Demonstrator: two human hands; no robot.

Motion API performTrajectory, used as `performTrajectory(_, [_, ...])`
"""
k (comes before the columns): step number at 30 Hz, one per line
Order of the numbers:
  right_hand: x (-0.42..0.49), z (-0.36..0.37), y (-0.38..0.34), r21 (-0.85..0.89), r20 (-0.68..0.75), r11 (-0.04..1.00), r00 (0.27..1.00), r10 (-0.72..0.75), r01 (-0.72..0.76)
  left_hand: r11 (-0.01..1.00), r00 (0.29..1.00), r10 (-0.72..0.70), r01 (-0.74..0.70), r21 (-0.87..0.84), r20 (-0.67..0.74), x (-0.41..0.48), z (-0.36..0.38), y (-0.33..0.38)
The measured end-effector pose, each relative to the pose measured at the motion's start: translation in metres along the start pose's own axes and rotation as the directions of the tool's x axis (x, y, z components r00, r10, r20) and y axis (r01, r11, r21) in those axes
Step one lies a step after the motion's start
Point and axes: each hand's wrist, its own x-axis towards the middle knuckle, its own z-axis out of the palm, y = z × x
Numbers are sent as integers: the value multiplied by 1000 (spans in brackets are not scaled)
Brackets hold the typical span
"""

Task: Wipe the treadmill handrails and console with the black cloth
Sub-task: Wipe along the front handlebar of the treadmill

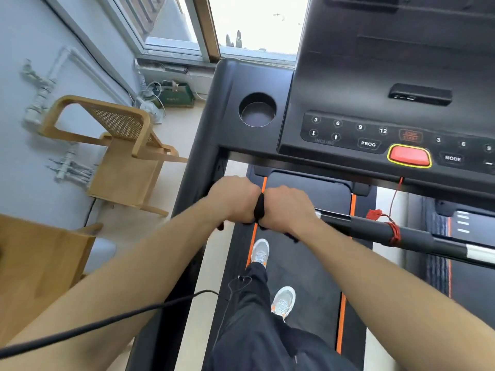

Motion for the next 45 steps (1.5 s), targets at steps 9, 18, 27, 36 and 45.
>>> performTrajectory(9, [-9, 4, 7, -48, -137, 998, 990, -42, 36, 991, 988, -130, 129, -16, -84, -10, 3, 7])
performTrajectory(18, [-16, -20, 44, 136, 209, 990, 975, -69, 41, 981, 984, -48, 79, -179, 172, 7, -21, 18])
performTrajectory(27, [-56, 35, 57, -316, -521, 948, 842, -138, -40, 985, 875, -125, 164, 43, -468, -6, 22, 65])
performTrajectory(36, [-35, -23, 93, 215, 341, 974, 940, -11, -66, 980, 981, 30, 9, -200, 192, 31, -31, 73])
performTrajectory(45, [-69, 42, 101, -305, -526, 949, 845, -102, -75, 999, 989, -46, 45, -8, -142, 27, -14, 104])
